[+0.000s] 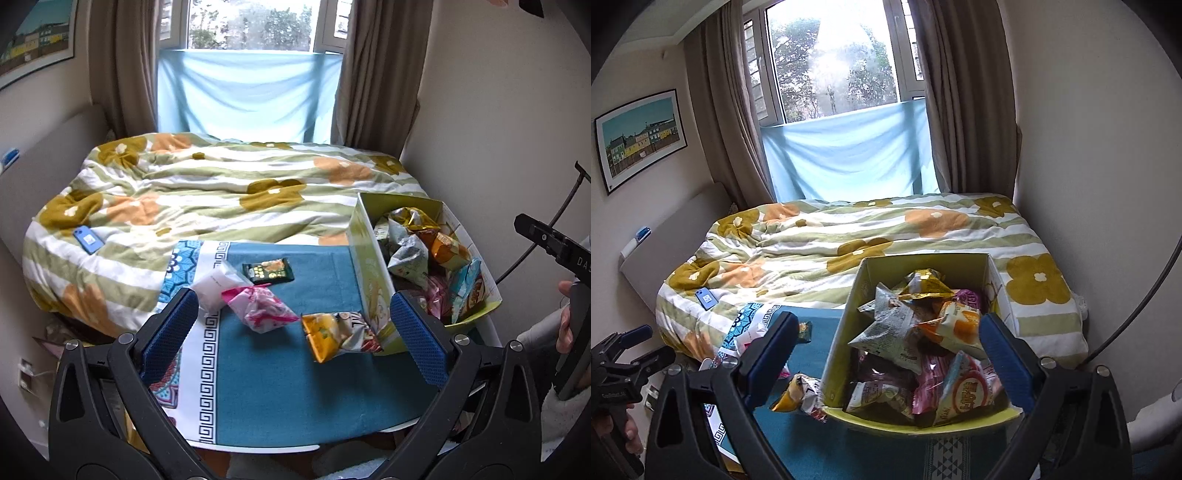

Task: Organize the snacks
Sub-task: 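Withdraw both tools from the box back over the remaining snacks, then grasp the white square packet with the left tool while the right tool grasps the pink candy bag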

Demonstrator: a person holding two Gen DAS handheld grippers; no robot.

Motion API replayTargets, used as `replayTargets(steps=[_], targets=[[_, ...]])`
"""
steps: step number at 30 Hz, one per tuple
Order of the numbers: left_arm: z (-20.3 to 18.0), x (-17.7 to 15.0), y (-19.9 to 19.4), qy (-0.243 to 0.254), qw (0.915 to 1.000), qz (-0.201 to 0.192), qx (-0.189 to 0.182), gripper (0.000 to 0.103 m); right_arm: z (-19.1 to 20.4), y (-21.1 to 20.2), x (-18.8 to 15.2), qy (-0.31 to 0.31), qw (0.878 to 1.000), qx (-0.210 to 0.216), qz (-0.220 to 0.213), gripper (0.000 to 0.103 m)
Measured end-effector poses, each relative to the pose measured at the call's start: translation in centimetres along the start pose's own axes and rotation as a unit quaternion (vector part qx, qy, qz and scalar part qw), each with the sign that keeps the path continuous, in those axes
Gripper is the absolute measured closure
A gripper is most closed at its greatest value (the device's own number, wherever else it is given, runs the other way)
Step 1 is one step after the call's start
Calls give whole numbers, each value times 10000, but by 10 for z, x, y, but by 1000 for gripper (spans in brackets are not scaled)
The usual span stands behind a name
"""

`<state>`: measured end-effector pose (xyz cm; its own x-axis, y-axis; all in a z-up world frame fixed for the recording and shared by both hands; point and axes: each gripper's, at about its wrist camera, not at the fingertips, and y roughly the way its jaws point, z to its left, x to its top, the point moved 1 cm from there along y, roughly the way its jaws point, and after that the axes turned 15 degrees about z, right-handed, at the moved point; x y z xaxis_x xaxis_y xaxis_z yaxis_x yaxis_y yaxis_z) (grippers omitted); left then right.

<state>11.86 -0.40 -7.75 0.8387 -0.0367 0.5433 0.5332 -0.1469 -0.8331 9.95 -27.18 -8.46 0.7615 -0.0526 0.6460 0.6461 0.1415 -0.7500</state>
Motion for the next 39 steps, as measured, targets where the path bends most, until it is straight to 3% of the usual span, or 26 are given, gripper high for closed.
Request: replayTargets(steps=[9, 20, 31, 39], targets=[[94, 11, 4, 336, 9990, 189, -211, 1, 89, 17, -9, 184, 9998, -2, -46, 6], [178, 30, 46, 870, 9926, 601, -590, 1, 183, 54, -20, 495, 9988, 28, 30, 6], [199, 44, 149, 1359, 9805, 1193, -768, 1, 223, 133, -34, 426, 9971, -7, 637, 6], [178, 37, 255, 2064, 9631, 1638, -556, 1, 217, 239, -43, 11, 9883, 351, 1481, 6]])
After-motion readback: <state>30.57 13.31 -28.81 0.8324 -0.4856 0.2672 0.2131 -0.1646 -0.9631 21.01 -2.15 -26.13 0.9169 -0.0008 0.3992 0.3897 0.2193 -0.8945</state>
